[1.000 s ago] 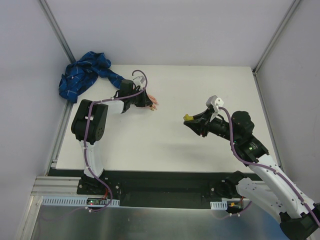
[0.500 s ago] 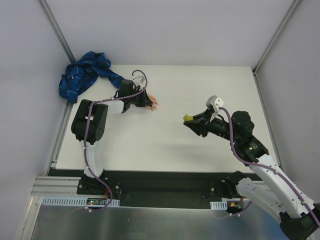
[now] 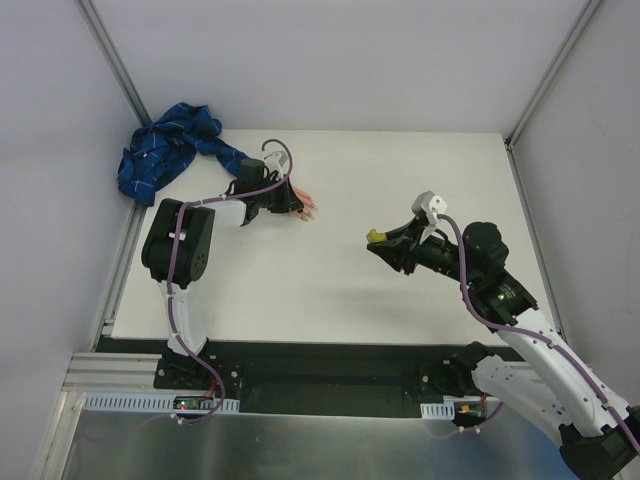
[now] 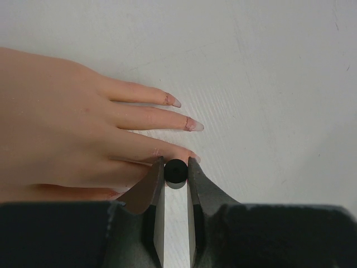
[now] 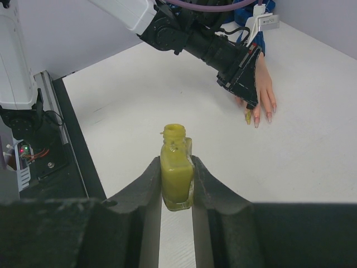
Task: Paint the nails
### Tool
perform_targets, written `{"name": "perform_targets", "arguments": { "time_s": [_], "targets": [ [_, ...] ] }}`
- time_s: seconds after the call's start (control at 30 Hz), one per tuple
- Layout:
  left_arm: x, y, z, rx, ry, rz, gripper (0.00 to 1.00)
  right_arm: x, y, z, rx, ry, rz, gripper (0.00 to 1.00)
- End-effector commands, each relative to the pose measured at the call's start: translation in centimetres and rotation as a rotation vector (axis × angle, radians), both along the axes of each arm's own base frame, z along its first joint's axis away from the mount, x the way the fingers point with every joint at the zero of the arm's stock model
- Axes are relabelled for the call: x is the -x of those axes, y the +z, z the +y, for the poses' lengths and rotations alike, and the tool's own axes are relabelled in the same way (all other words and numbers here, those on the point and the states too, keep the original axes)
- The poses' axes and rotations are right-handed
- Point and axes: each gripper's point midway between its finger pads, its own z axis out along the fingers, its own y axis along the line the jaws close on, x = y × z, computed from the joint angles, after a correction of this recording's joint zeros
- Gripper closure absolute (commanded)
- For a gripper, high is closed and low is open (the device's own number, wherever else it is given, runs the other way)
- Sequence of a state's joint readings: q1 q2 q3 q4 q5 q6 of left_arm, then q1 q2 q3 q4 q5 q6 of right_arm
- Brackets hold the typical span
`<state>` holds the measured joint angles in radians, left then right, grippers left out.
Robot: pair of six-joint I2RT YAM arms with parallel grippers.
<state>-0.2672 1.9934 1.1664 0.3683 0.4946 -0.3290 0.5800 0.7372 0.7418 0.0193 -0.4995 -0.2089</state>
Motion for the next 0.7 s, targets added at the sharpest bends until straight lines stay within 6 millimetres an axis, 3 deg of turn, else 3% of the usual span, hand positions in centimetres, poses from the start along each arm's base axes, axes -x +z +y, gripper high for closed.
{"name": "perform_targets", "arguments": {
  "time_s": [0.0, 0.43, 0.53, 0.67],
  "targets": [
    [-1.1, 2.4, 0.1, 0.014, -0.001, -0.072, 1.0, 0.2, 2.3, 0.2, -0.057, 0.015, -0.063, 1.0],
    [-0.6, 4.1, -0.5, 0.044, -0.046, -0.098, 1.0, 0.2, 2.3, 0.2, -0.06, 0.02, -0.062, 1.0],
    [0.4, 5.4, -0.7, 0.045, -0.061, -0.118, 1.0, 0.2, 2.3, 0.2, -0.06, 0.02, -0.063, 1.0],
    [1.3, 5.7, -0.6, 0.027, -0.055, -0.097, 1.0, 0.3, 2.3, 0.3, -0.061, 0.023, -0.062, 1.0]
  ]
}}
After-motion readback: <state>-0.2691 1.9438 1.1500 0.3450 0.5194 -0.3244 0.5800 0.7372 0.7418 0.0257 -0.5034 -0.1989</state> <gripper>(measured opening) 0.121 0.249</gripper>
